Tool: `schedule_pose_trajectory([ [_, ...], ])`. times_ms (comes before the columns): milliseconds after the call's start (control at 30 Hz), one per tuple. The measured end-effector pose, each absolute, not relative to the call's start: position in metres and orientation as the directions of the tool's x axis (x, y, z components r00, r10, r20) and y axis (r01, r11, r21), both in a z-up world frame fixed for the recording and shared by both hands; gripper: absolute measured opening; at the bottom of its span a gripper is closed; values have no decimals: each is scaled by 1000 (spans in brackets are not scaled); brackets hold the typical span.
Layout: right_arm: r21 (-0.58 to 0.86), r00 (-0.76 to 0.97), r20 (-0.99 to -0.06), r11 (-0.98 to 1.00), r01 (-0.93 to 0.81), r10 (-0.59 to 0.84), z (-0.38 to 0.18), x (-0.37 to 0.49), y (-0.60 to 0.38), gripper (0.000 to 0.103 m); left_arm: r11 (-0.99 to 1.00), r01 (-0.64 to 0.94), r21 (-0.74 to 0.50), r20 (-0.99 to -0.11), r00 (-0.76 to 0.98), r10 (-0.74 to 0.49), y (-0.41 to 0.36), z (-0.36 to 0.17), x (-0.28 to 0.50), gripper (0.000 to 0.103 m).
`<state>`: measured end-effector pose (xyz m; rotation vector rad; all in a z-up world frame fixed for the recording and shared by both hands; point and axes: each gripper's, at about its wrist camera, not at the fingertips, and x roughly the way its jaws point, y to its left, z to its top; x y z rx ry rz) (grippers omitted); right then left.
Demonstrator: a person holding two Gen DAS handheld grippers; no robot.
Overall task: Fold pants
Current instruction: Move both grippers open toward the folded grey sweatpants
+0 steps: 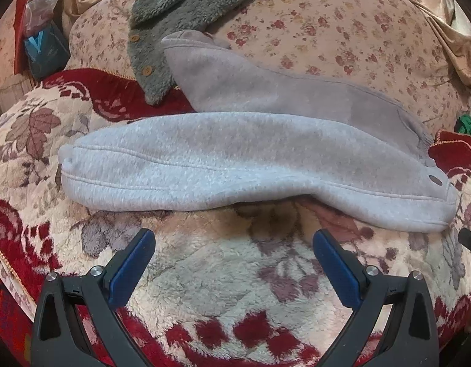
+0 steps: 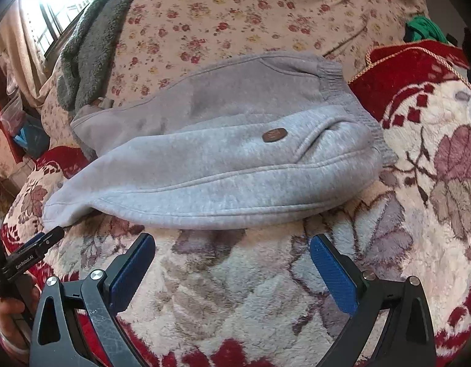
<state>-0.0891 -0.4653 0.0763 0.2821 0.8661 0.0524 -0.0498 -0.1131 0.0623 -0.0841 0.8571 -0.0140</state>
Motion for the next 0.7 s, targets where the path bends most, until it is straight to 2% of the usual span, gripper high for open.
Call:
schedule_pose_trajectory([
  [467, 408, 611, -758, 896, 173, 228, 54, -83, -502, 103, 983, -101, -152, -789, 611, -59, -88, 39, -40, 103],
  [700, 506, 623, -731, 833, 223, 278, 39, -68, -520, 103, 962, -161, -219, -794, 602, -80, -70, 29, -30, 103],
])
